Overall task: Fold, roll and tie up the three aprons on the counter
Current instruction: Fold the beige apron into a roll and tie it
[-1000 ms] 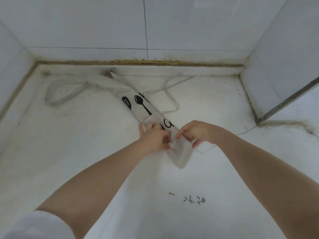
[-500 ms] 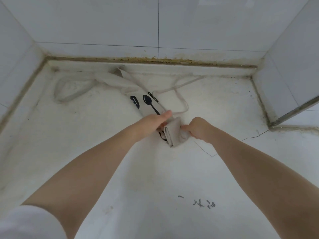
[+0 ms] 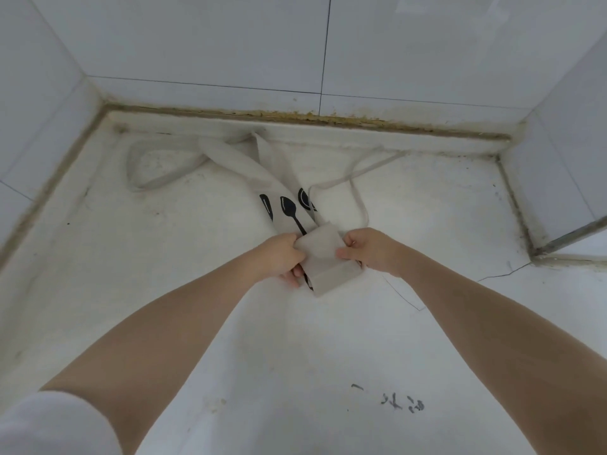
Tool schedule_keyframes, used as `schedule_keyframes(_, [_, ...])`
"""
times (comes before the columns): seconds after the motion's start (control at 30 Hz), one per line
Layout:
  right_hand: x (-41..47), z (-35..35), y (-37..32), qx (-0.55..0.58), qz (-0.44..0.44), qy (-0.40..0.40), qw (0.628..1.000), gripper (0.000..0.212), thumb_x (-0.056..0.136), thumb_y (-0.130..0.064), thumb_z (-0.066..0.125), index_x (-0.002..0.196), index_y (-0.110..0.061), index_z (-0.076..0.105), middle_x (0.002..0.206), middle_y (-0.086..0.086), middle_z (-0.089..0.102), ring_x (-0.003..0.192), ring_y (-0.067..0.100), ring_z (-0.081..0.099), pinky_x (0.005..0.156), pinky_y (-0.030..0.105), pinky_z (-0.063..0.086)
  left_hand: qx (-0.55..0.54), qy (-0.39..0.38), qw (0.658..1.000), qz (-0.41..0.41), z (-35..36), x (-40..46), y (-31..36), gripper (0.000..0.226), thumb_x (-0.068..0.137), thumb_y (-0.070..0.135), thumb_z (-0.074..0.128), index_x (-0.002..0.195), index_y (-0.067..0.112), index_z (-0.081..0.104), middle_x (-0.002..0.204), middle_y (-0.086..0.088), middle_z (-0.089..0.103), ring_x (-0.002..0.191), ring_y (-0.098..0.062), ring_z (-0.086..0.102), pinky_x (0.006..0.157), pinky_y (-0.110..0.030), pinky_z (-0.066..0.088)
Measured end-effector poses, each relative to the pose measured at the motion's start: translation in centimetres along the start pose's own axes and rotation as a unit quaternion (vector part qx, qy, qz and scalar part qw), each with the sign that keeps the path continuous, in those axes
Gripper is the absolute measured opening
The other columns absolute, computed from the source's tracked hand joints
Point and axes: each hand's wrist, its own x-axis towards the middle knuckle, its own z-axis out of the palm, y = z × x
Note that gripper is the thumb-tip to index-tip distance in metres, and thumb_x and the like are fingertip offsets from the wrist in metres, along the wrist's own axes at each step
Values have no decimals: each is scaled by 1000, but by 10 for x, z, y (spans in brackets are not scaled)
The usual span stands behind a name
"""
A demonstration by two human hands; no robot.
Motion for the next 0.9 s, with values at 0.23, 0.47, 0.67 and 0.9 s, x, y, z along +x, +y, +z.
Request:
schedule_keyframes(0.23, [0,28,-22,-48,47,-57,996,36,90,-24,62,62,-10,45,58,5,52,46,14,53,44,20,45,405,241,876,103,19,-2,-2,63,90,38,43,143,11,21,143,-10,28,132,-29,27,105,-37,25])
schedule_keyframes(0.47, [11,11,-22,-255,-108,45,960,16,84,-14,54,100,-16,53,104,3,57,80,27,60,69,34,51,378,217,891,128,35,5,-29,102,73,79,-5,146,9,-20,153,-11,-26,142,-24,-23,112,-38,-18])
schedule_keyframes(0.67, [23,4,-17,-451,-195,1,871,82,82,-40,65,148,-25,19,156,-7,-18,122,18,44,79,33,50,414,210,871,160,34,13,-29,131,47,90,-24,145,3,-19,152,-17,-26,141,-29,-25,116,-43,-13])
schedule_keyframes(0.9, [29,-4,-11,-553,-225,44,801,25,101,-28,36,111,-13,53,141,2,29,107,24,49,63,34,37,396,228,875,162,34,12,-30,121,53,91,-6,137,7,-29,148,-12,-33,141,-30,-26,117,-40,-13])
